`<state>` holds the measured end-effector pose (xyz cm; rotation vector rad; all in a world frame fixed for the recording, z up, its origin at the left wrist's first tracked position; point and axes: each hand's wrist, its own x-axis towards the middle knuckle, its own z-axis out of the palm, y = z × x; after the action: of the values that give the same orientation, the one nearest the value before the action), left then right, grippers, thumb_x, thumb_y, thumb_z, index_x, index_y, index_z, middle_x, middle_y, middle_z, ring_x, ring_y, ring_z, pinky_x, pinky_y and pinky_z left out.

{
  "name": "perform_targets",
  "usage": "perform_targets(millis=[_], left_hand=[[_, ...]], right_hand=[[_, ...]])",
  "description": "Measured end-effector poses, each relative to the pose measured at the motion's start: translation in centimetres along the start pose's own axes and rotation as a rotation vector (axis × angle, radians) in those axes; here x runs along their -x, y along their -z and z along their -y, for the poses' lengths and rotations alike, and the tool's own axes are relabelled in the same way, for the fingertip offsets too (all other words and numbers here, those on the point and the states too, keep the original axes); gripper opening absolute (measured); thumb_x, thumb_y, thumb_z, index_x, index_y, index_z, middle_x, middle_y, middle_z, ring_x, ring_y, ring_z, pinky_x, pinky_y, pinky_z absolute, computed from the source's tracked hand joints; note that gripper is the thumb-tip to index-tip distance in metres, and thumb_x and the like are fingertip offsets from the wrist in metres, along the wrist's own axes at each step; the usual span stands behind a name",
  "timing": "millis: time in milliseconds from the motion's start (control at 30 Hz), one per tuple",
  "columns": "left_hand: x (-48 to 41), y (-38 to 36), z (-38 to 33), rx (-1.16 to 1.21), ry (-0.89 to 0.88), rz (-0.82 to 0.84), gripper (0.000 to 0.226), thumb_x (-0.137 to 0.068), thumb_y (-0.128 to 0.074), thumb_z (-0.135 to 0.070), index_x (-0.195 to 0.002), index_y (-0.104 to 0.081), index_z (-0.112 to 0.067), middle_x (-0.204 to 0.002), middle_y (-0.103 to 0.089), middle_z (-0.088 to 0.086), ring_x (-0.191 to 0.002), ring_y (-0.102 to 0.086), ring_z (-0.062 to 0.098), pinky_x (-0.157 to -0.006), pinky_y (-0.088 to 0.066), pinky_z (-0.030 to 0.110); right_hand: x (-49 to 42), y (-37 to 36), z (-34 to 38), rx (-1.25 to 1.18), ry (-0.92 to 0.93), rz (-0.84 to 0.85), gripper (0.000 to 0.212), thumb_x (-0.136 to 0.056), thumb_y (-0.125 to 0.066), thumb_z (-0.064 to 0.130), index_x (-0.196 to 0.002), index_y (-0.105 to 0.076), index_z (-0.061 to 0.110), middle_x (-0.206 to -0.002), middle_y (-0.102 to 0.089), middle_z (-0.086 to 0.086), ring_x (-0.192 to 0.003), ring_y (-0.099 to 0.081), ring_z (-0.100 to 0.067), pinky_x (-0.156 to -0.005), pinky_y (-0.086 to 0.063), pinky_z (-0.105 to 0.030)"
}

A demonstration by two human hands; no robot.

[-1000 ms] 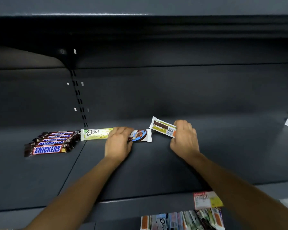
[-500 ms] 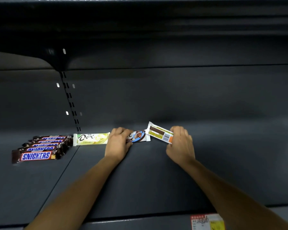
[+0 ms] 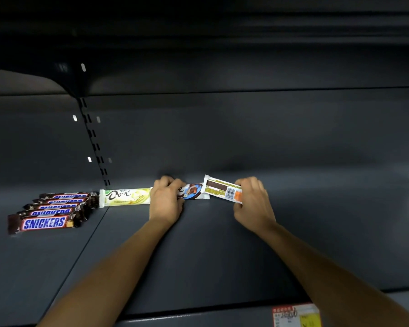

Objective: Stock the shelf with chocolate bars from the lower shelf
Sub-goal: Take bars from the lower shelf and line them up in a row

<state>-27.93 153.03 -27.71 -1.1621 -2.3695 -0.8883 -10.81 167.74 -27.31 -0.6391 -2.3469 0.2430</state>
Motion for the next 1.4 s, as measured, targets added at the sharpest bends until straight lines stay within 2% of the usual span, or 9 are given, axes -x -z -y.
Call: perform_targets(millis=[200,400,533,667,833,967,1133,1233,1400], left_hand=[[0.0,-0.2,0.3,-0.011,-0.007,-0.005,0.036,-0.073,-0.068,-0.004,-0.106,-0.068,-0.019,-0.101,-0.057,0.003,-0.096,-0.049,0.026,-0.086,-0.039,0.033],[0.5,-0.5,0.0,-0.217,-0.083,-0.035,0.04,-0.074,-0.068,-0.019,-0.114,-0.06,-0.02,-0.105,-0.059,0.003,-0.099,-0.049,0.029,-0.083,-0.042,0.038],[0.8,-0.4,-1.5,-0.135,-0.194,-0.098,0.052,-0.076,-0.069,-0.024,-0.125,-0.053,-0.017,-0.118,-0.055,0.004,-0.107,-0.047,0.027,-0.087,-0.041,0.038],[0.4,-0.1,-3.3,0.038,-0.284,-0.086,0.039,-0.088,-0.053,-0.032,-0.125,-0.053,-0.019,-0.123,-0.056,-0.002,-0.11,-0.046,0.019,-0.094,-0.039,0.032],[-0.6,0.8,-4.9,0.314,-0.155,-0.026,0.025,-0.088,-0.061,-0.017,-0.112,-0.064,-0.016,-0.105,-0.061,-0.002,-0.092,-0.05,0.009,-0.082,-0.035,0.015],[-0.9,0.9,-5.5,0.442,0.022,0.08,0.016,-0.086,-0.064,-0.012,-0.098,-0.069,-0.021,-0.09,-0.058,-0.007,-0.07,-0.053,0.003,-0.073,-0.043,0.015],[-0.5,0.4,-6.0,0.599,0.159,0.164,0.012,-0.086,-0.065,-0.012,-0.093,-0.07,-0.02,-0.068,-0.058,-0.008,-0.056,-0.052,-0.003,-0.065,-0.041,0.015],[-0.7,0.6,-7.0,0.632,0.148,0.134,0.016,-0.084,-0.067,-0.009,-0.093,-0.067,-0.023,-0.075,-0.062,-0.005,-0.064,-0.055,-0.002,-0.073,-0.048,0.019],[-1.0,0.6,-8.9,0.756,0.293,0.005,0.053,-0.078,-0.074,-0.015,-0.126,-0.051,-0.013,-0.103,-0.06,-0.001,-0.096,-0.059,0.01,-0.09,-0.047,0.022]], right_hand=[[0.0,-0.3,-0.1,-0.073,0.047,-0.015,0.038,-0.074,-0.061,0.005,-0.112,-0.057,0.01,-0.107,-0.052,-0.007,-0.096,-0.049,-0.023,-0.083,-0.045,-0.035],[0.1,-0.5,-0.3,-0.105,0.075,-0.012,0.04,-0.083,-0.061,0.014,-0.123,-0.056,0.007,-0.114,-0.054,-0.009,-0.103,-0.049,-0.026,-0.091,-0.042,-0.035],[0.1,-0.5,-0.4,-0.161,0.102,-0.028,0.021,-0.088,-0.058,0.015,-0.108,-0.063,0.01,-0.104,-0.059,-0.007,-0.093,-0.054,-0.026,-0.085,-0.044,-0.034],[-0.3,0.0,-0.5,-0.236,0.071,-0.039,0.018,-0.086,-0.052,0.021,-0.095,-0.064,0.01,-0.091,-0.061,-0.004,-0.082,-0.058,-0.025,-0.069,-0.043,-0.03],[-0.7,1.3,-0.8,-0.356,0.053,-0.048,0.012,-0.085,-0.061,0.012,-0.096,-0.065,0.014,-0.09,-0.065,0.003,-0.08,-0.059,-0.014,-0.072,-0.044,-0.023],[-0.7,2.3,-1.3,-0.363,0.04,-0.004,0.013,-0.085,-0.062,0.014,-0.097,-0.062,0.02,-0.091,-0.065,0.009,-0.083,-0.06,-0.009,-0.076,-0.048,-0.025],[-0.6,2.8,-1.9,-0.216,0.059,0.061,0.012,-0.084,-0.063,0.021,-0.096,-0.063,0.022,-0.092,-0.065,0.007,-0.085,-0.058,-0.013,-0.074,-0.049,-0.033],[-0.6,2.9,-2.2,-0.105,0.092,0.154,0.015,-0.085,-0.062,0.023,-0.099,-0.065,0.02,-0.094,-0.067,0.005,-0.091,-0.056,-0.017,-0.075,-0.047,-0.034],[-0.7,3.1,-1.6,-0.411,-0.161,0.032,0.008,-0.084,-0.064,0.016,-0.09,-0.061,0.021,-0.075,-0.062,0.014,-0.073,-0.06,-0.009,-0.07,-0.048,-0.026]])
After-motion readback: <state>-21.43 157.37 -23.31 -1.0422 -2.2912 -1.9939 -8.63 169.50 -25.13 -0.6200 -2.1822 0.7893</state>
